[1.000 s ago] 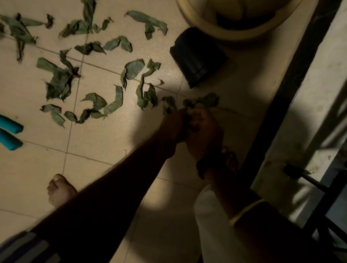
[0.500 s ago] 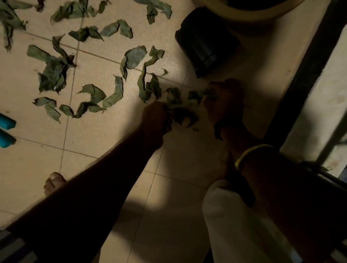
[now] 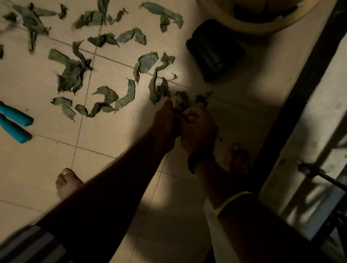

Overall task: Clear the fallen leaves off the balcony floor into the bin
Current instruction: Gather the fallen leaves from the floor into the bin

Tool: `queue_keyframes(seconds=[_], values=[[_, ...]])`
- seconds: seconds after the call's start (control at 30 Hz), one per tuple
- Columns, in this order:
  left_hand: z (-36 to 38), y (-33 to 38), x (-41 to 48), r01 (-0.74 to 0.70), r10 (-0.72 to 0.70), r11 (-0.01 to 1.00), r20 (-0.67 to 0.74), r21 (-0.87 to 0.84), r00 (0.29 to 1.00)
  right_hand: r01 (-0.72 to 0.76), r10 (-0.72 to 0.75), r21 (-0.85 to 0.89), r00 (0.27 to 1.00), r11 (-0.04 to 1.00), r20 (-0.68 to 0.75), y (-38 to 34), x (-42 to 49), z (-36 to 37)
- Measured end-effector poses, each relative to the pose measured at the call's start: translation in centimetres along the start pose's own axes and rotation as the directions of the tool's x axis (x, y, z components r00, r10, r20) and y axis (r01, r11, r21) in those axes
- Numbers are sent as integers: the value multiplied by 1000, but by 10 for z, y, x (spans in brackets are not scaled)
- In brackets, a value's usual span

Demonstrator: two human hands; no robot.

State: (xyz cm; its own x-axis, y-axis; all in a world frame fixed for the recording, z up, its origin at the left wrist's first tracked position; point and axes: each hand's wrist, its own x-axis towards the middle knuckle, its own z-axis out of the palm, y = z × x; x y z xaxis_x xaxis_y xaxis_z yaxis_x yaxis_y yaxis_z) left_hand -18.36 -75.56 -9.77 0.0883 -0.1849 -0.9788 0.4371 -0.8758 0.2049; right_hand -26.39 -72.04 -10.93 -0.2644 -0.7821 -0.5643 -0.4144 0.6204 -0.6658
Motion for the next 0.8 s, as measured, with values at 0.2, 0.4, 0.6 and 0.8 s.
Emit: queue_keyframes(seconds=[0.2,0.4,0.6,0.8], values=[[-17,-5,7,-10,5,995,43,104,999,149,-143,-48,984,988,104,5,-10,1],[-29,-14,29,-65,66,998,-187,12,980,-162,128,-256,981,953,-144,42,35,-1],[-45,-31,44,-33,32,999,-166,-4,986,-273,258,-199,961,941,-100,55,55,41],[-56,-36,41,-82,91,994,-124,77,988,-107,82,-286,992,952,-97,58,51,37]])
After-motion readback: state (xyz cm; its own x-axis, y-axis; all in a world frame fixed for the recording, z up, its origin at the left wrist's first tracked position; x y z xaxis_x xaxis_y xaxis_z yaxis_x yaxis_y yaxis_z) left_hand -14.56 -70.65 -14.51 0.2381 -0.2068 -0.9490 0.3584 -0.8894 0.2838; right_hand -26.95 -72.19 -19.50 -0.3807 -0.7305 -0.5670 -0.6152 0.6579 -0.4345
